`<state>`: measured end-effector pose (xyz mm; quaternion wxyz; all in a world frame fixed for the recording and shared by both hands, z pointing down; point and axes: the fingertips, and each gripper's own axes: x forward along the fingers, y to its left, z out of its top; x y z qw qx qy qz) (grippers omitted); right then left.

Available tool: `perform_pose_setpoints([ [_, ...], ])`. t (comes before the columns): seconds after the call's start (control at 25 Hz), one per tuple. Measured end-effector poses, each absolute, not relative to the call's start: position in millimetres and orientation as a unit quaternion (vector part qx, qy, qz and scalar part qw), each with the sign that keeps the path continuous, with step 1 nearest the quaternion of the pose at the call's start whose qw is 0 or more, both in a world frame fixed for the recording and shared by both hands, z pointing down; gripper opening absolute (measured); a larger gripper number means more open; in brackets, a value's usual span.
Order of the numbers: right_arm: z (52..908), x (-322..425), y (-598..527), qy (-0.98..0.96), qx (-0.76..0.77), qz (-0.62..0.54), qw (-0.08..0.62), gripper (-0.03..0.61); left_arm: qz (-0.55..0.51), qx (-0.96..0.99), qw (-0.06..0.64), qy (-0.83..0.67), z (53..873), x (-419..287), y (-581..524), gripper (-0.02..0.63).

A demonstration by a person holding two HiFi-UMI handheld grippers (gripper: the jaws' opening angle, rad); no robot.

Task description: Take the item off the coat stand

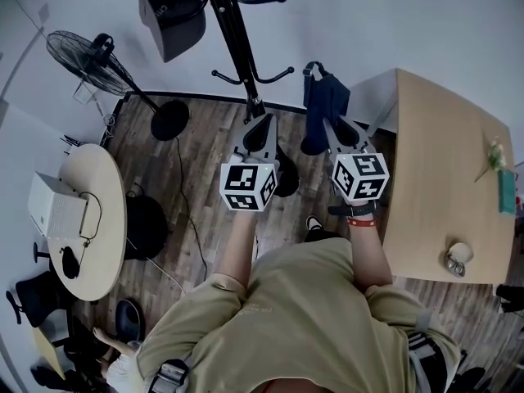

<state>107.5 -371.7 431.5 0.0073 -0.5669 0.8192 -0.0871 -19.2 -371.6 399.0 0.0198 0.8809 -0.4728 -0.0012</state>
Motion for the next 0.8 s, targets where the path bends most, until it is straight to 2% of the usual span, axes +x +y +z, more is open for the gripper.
perform_pose_setpoints([
  [0.52,431.5,94.3,-386.6,0.837,-0.539,-0.091,-0.002,0.074,-0.004,0.87,0.036,-0.491,406.2,-29.8,-382.7,0.023],
  [0.8,410.2,103.4,-396.7,0.839,-0.536,-0.087,0.023,0.074,-0.003,0.864,0.047,-0.502,414.3,-34.8,-388.5,0.023],
])
